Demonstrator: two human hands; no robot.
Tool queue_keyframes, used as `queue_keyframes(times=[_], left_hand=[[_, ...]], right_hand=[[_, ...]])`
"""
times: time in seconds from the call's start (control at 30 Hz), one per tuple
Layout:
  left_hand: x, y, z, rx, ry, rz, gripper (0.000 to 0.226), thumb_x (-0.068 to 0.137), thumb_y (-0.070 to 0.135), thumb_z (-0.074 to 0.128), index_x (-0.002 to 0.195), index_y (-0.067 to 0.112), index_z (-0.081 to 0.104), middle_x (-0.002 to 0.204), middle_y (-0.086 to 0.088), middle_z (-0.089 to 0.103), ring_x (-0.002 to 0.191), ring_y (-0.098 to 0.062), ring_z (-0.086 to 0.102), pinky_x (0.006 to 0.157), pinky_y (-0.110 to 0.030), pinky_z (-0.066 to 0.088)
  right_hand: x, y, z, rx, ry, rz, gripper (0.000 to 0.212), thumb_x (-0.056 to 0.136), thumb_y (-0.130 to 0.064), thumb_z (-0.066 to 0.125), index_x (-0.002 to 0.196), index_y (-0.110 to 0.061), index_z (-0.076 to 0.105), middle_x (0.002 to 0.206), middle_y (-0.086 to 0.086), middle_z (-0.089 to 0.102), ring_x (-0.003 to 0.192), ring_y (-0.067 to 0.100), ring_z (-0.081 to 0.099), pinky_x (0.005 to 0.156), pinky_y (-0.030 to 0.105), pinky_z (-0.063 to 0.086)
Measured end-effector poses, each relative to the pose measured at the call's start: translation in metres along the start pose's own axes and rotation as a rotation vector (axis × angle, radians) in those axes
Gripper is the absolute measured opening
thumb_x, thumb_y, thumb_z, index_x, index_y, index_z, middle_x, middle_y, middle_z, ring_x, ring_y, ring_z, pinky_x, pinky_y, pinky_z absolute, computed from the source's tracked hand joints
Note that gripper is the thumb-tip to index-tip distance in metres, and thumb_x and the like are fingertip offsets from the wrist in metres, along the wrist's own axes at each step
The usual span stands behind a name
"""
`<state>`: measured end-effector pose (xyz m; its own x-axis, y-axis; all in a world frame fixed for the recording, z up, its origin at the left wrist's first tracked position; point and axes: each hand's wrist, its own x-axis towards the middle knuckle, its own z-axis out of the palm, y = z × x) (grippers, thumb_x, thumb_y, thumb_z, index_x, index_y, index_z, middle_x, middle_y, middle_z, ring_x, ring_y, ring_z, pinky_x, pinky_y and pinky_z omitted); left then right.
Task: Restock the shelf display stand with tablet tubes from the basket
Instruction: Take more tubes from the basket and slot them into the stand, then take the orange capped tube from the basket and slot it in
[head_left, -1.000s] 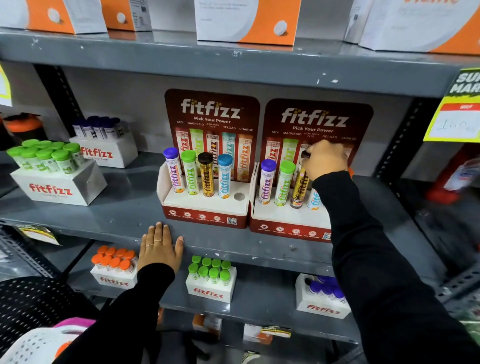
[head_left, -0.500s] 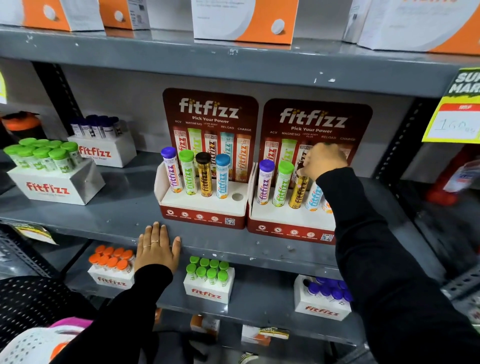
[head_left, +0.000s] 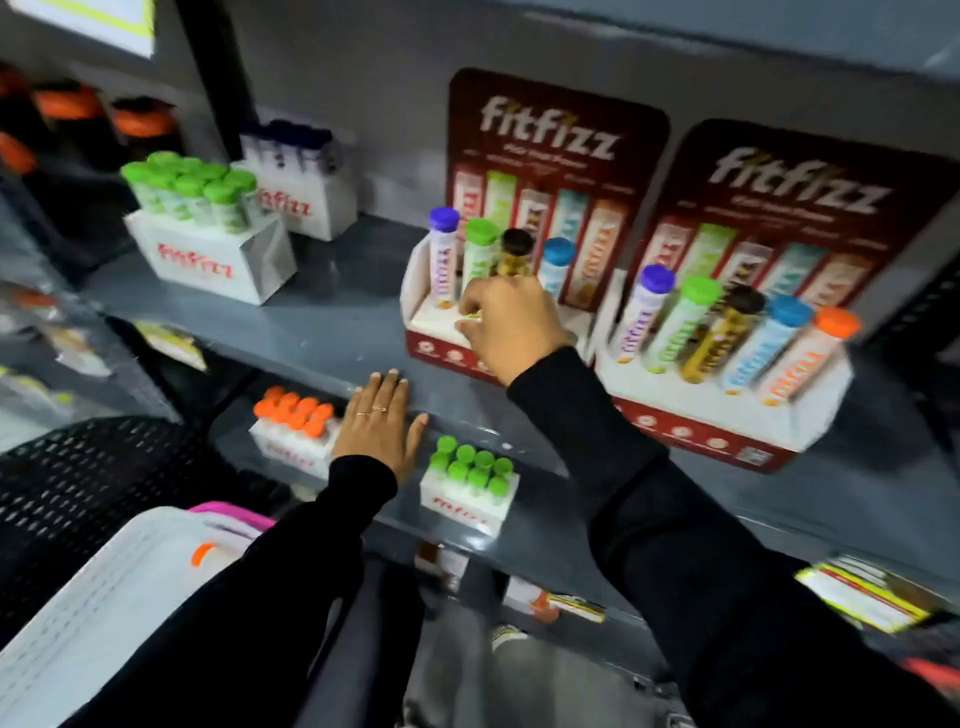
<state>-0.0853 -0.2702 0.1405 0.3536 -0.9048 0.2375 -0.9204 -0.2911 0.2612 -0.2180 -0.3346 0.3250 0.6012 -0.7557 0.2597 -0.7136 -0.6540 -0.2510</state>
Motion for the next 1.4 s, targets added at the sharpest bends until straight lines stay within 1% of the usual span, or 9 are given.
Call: queue_keyframes(times=[0.1, 0.27, 0.5, 0.67, 0.87, 1.0, 1.27, 1.33, 1.4], left_hand=[[-0.035, -0.036, 0.009, 0.017, 0.055, -0.005, 0.058, 0.085, 0.035, 0.035, 0.126, -0.005, 0.045, 0.133, -0.024, 0.049, 0.125, -0.037, 0.041, 0.103, -0.043, 0.023], [-0.129, -0.121, 0.038, -0.027, -0.043, -0.457, 0.062, 0.084, 0.036, 0.033, 0.124, -0.010, 0.046, 0.132, -0.029, 0.048, 0.120, -0.044, 0.047, 0.102, -0.043, 0.023], [-0.234, -0.186, 0.068, -0.029, -0.252, -0.930, 0.084, 0.079, 0.052, 0.007, 0.136, -0.005, 0.031, 0.146, -0.022, 0.031, 0.134, -0.039, 0.028, 0.112, -0.048, 0.023], [-0.257, -0.191, 0.096, -0.027, -0.351, -0.926, 0.080, 0.093, 0.052, 0.001, 0.129, -0.008, 0.039, 0.138, -0.027, 0.042, 0.126, -0.043, 0.040, 0.110, -0.042, 0.012], [-0.268, -0.193, 0.115, 0.087, -0.252, -0.876, 0.071, 0.093, 0.051, 0.001, 0.141, -0.001, 0.012, 0.152, -0.017, 0.000, 0.140, -0.026, -0.015, 0.112, -0.037, -0.005], [-0.275, -0.195, 0.125, 0.125, -0.171, -0.835, 0.067, 0.094, 0.051, 0.000, 0.142, 0.006, -0.012, 0.151, -0.009, -0.026, 0.140, -0.026, -0.017, 0.114, -0.039, -0.005], [-0.263, -0.197, 0.106, 0.063, -0.217, -0.864, 0.071, 0.092, 0.052, 0.000, 0.143, 0.004, 0.002, 0.153, -0.004, -0.023, 0.140, -0.022, -0.016, 0.113, -0.031, -0.012], [-0.258, -0.196, 0.104, 0.036, -0.249, -0.852, 0.075, 0.092, 0.052, -0.002, 0.132, -0.004, 0.028, 0.155, -0.009, -0.010, 0.141, -0.032, 0.006, 0.115, -0.036, -0.001], [-0.248, -0.197, 0.099, -0.006, -0.344, -0.842, 0.084, 0.093, 0.052, -0.003, 0.113, -0.008, 0.053, 0.142, -0.022, 0.036, 0.115, -0.046, 0.049, 0.099, -0.051, 0.041]], right_hand=[[-0.001, -0.045, 0.051, 0.021, -0.191, -0.135, 0.021, 0.091, -0.018, 0.057, 0.105, -0.011, 0.071, 0.108, 0.011, 0.073, 0.106, 0.030, 0.063, 0.086, 0.032, 0.049], [-0.006, -0.122, 0.135, 0.040, -0.307, -0.314, 0.015, 0.071, -0.011, 0.072, 0.086, -0.011, 0.076, 0.091, 0.014, 0.076, 0.087, 0.025, 0.073, 0.071, 0.029, 0.051], [-0.027, -0.194, 0.266, 0.053, -0.876, -0.415, 0.029, 0.092, -0.017, 0.057, 0.118, -0.008, 0.066, 0.126, 0.011, 0.066, 0.119, 0.030, 0.058, 0.097, 0.033, 0.043], [-0.041, -0.221, 0.335, -0.104, -0.972, -0.410, 0.035, 0.097, -0.017, 0.050, 0.130, -0.004, 0.047, 0.130, 0.018, 0.059, 0.121, 0.035, 0.055, 0.097, 0.038, 0.046], [-0.057, -0.239, 0.374, -0.293, -0.957, -0.472, 0.045, 0.100, -0.006, 0.033, 0.144, 0.003, 0.028, 0.129, 0.025, 0.058, 0.119, 0.043, 0.055, 0.094, 0.051, 0.047], [-0.056, -0.244, 0.365, -0.237, -1.000, -0.456, 0.039, 0.101, -0.009, 0.033, 0.137, 0.004, 0.038, 0.129, 0.023, 0.059, 0.120, 0.040, 0.056, 0.095, 0.047, 0.048], [-0.028, -0.235, 0.291, -0.118, -1.106, -0.409, 0.033, 0.094, -0.014, 0.053, 0.126, -0.015, 0.062, 0.130, 0.015, 0.062, 0.118, 0.033, 0.059, 0.100, 0.036, 0.048], [-0.018, -0.229, 0.263, -0.086, -1.091, -0.411, 0.035, 0.094, -0.016, 0.054, 0.128, -0.016, 0.060, 0.135, 0.012, 0.058, 0.122, 0.031, 0.055, 0.100, 0.034, 0.046], [-0.007, -0.223, 0.236, -0.044, -1.048, -0.393, 0.036, 0.095, -0.019, 0.054, 0.130, -0.016, 0.058, 0.137, 0.010, 0.055, 0.125, 0.030, 0.051, 0.101, 0.034, 0.043]])
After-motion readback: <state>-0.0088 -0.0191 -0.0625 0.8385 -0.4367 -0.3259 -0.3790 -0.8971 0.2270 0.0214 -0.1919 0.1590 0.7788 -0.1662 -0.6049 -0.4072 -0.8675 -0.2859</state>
